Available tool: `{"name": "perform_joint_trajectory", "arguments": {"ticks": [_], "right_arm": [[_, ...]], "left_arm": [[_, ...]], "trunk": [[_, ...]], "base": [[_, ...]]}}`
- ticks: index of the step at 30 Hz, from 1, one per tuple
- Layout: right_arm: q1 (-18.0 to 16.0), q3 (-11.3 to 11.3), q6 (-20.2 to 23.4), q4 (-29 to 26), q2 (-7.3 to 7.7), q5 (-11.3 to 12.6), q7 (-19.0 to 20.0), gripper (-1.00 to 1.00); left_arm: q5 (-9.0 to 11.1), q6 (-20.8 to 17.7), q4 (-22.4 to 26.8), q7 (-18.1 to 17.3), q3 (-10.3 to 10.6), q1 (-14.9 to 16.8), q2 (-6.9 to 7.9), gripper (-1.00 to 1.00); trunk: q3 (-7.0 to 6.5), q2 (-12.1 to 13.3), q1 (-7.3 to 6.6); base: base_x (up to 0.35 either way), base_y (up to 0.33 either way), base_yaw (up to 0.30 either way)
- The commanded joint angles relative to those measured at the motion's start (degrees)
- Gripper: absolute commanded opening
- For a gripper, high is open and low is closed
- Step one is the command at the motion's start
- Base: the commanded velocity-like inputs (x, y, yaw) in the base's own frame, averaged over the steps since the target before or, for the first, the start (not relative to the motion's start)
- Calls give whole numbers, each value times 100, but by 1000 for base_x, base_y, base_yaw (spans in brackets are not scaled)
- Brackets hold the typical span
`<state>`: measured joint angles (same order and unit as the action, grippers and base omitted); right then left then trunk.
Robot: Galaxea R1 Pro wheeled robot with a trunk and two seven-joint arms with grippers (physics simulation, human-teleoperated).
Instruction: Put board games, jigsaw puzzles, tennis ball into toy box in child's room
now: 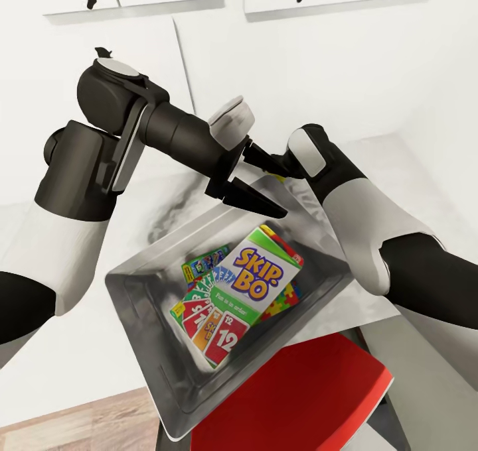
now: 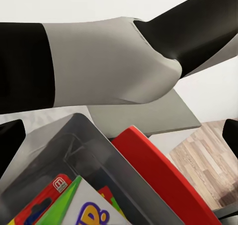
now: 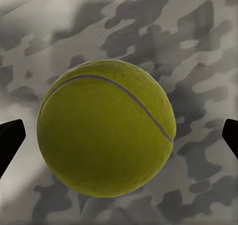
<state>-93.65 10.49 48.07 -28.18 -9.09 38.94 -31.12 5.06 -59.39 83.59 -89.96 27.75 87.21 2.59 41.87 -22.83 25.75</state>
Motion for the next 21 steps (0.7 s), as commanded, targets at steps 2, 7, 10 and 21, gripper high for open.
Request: {"name": "perform_joint_trajectory", "arguments": {"ticks": [2,7,10,21], "right_arm": [[-6,33,9,-4,4,61,-52,100],[-5,29,11,-4,4,61,-50,100],[-8,27,12,-7,4,61,-47,100],[-10,24,18,-12,12,70,-19,-100]], "left_arm": [[22,-61,-1,-4,11,7,6,100],[22,-61,-1,-4,16,7,5,100],[22,-61,-1,-4,14,7,5,100],[22,-61,-1,-4,27,7,9,100]], "trunk": [[7,-9,3],[7,-9,3],[7,-9,3],[7,-9,3]], "base": [[0,0,0],[0,0,0],[0,0,0],[0,0,0]]}}
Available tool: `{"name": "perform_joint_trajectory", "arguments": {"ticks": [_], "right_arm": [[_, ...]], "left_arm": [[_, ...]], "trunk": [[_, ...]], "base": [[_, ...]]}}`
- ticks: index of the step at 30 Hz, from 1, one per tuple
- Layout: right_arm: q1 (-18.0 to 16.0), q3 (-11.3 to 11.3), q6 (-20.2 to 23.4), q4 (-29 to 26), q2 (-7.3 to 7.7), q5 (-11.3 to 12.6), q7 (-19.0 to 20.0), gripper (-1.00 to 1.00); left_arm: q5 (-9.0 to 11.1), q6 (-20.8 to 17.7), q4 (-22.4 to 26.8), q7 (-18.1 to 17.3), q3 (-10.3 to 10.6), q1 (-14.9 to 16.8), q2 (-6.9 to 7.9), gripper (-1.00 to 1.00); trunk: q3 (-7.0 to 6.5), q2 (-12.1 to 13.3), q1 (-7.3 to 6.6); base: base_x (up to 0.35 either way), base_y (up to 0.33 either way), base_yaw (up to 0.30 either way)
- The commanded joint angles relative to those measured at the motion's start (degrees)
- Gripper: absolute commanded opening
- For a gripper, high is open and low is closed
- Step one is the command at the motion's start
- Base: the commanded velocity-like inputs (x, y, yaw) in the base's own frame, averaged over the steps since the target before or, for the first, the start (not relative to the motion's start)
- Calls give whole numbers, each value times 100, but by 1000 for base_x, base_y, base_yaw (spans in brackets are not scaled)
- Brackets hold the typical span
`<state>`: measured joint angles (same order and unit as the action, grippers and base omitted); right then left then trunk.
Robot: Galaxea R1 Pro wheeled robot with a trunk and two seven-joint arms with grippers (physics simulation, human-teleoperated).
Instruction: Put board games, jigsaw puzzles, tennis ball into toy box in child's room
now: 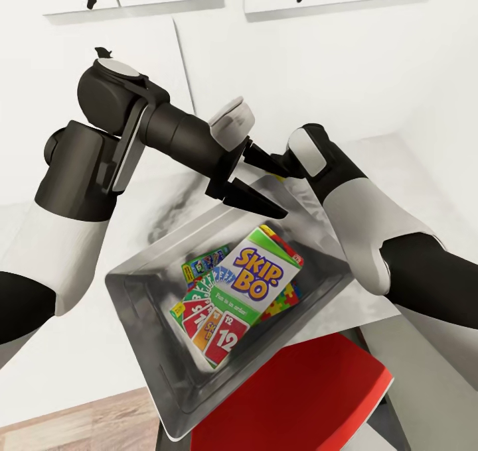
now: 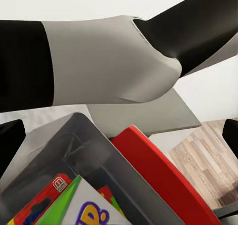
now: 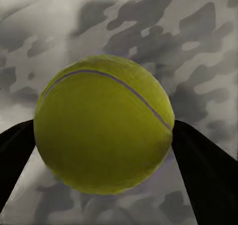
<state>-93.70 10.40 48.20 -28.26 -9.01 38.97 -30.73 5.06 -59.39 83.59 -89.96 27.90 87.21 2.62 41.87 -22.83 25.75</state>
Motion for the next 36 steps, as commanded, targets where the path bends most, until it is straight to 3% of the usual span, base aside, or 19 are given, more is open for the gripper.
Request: {"name": "perform_joint_trajectory", "arguments": {"ticks": [1,22,36], "right_arm": [[-5,32,5,-4,4,67,-58,-100],[-2,26,-3,-4,12,67,-56,-100],[-14,-5,56,-103,84,126,-28,-100]], "left_arm": [[22,-61,-1,-4,12,7,6,100],[-3,-61,-9,-4,5,7,32,100],[-5,-61,-18,-4,-25,7,241,100]], "trunk": [[7,-9,3],[7,-9,3],[-91,-9,3]], "base": [[0,0,0],[0,0,0],[-14,0,0]]}}
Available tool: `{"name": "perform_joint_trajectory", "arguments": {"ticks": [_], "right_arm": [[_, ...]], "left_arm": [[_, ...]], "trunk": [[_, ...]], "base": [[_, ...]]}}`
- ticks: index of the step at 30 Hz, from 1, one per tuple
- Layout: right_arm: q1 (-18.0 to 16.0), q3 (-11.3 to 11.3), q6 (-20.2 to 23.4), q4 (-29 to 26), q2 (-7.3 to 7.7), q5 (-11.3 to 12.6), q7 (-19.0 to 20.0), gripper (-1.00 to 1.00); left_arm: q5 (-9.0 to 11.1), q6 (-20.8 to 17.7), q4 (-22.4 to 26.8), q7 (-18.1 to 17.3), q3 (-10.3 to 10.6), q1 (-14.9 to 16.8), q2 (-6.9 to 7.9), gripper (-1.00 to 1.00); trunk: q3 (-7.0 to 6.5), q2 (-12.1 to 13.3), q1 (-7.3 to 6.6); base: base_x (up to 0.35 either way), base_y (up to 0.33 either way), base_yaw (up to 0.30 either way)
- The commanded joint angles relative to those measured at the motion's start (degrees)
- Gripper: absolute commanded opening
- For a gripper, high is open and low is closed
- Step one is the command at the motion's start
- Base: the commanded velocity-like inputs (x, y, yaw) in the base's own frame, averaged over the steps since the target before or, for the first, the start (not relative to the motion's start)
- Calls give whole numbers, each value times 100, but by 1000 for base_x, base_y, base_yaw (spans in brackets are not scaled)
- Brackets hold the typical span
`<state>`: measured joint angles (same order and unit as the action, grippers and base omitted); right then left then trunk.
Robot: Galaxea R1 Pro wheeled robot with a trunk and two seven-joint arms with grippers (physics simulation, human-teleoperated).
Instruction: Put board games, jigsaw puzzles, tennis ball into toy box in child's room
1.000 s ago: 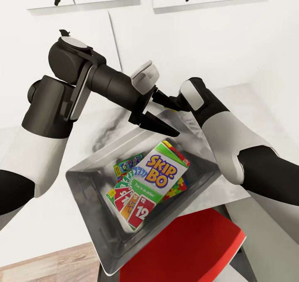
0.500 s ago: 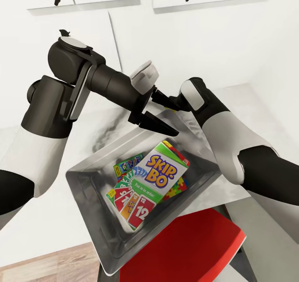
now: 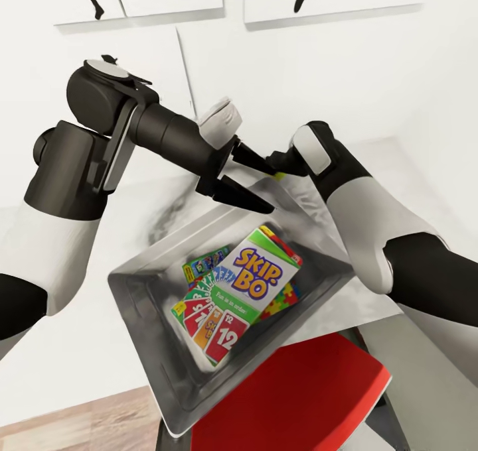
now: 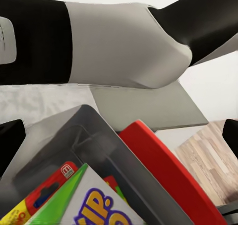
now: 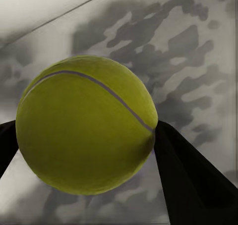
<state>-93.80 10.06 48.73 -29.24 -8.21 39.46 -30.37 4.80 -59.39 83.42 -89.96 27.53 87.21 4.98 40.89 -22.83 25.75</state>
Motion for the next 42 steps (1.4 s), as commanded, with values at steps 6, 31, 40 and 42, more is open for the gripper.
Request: {"name": "perform_joint_trajectory", "arguments": {"ticks": [6,31,40,42], "right_arm": [[-4,11,24,-173,15,95,130,-100],[39,-116,364,-1350,623,104,259,-100],[55,-397,571,-1604,725,111,255,-100],[55,-567,787,-1608,733,123,272,-100]], "left_arm": [[21,-61,-1,-4,4,7,116,100],[59,-61,-1,-4,-3,7,538,100],[61,-61,-1,-4,0,7,625,100],[67,-61,-1,-4,-1,7,677,100]], "trunk": [[-47,-8,3],[-279,-8,3],[-362,-8,3],[-380,-8,3]], "base": [[-81,0,0],[-103,0,0],[-104,0,0],[-105,0,0]]}}
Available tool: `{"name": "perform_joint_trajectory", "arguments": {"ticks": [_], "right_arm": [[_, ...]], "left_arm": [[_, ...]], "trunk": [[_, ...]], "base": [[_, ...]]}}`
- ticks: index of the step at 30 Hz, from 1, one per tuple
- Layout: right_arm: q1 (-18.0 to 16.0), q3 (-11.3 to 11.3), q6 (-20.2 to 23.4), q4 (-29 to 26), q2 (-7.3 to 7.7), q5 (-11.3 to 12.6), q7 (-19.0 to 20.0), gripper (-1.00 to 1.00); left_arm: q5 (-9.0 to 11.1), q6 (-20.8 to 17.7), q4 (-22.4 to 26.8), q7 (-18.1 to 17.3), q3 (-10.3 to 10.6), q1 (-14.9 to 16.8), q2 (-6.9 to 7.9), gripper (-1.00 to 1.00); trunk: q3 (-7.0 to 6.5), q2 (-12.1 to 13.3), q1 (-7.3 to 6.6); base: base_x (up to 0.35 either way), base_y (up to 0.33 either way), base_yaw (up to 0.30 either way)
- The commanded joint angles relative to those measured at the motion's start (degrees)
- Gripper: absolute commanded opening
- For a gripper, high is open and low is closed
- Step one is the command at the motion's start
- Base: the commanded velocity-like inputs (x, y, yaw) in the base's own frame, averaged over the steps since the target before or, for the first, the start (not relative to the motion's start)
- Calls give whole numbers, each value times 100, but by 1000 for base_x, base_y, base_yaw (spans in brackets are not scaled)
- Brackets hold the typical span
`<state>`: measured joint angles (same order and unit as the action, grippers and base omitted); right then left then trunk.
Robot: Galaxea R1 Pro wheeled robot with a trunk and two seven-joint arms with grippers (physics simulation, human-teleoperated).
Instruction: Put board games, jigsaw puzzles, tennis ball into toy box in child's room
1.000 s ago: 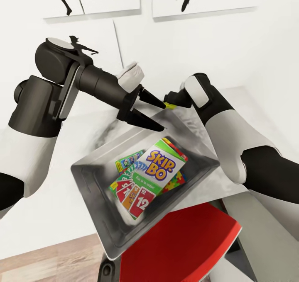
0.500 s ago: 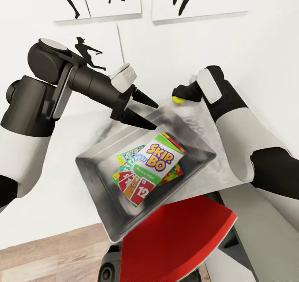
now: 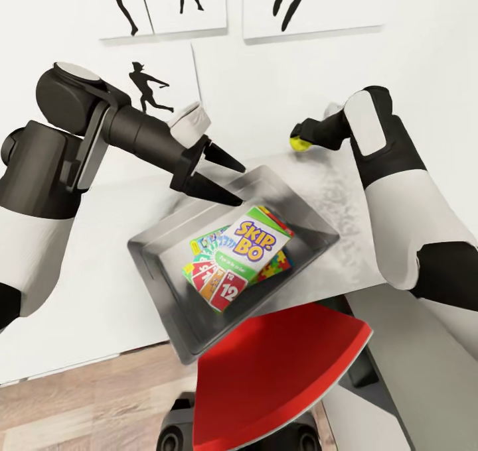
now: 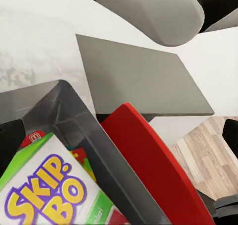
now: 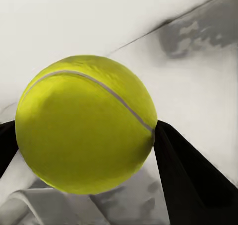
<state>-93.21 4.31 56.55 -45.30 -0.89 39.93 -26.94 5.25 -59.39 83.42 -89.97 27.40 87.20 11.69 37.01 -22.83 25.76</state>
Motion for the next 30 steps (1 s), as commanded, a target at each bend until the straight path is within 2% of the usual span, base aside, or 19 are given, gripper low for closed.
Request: {"name": "perform_joint_trajectory", "arguments": {"ticks": [1,3,5,8,16,21,25,30], "right_arm": [[-5,-137,154,-3,1,83,-61,-100],[-4,-480,334,0,6,93,-45,-100],[-4,-714,345,2,9,96,10,-100],[-4,-833,345,-3,10,95,195,-100],[-4,-888,345,-6,-5,94,943,-100],[2,-885,345,30,-23,101,1131,-100],[4,-880,345,52,-58,102,1210,-100],[4,-872,345,78,-114,103,1240,-100]], "left_arm": [[27,-61,-1,-4,12,7,41,100],[35,-61,-1,-4,12,7,127,100],[42,-61,-1,-4,11,7,254,100],[45,-61,-1,-4,11,7,418,100],[46,-61,-5,-4,9,7,733,100],[48,-61,-9,-4,-24,2,825,100],[52,-61,-9,-4,-198,-1,884,100],[55,-61,-10,-4,-301,-6,1063,100]], "trunk": [[-2,-9,2],[-20,-9,2],[-39,-9,2],[-66,-9,2],[-141,-9,2],[-187,-9,2],[-224,-9,2],[-270,-9,2]], "base": [[-105,0,0],[-105,0,0],[-115,0,0],[-128,0,0],[-155,0,0],[-188,0,0],[-235,0,0],[-291,0,0]]}}
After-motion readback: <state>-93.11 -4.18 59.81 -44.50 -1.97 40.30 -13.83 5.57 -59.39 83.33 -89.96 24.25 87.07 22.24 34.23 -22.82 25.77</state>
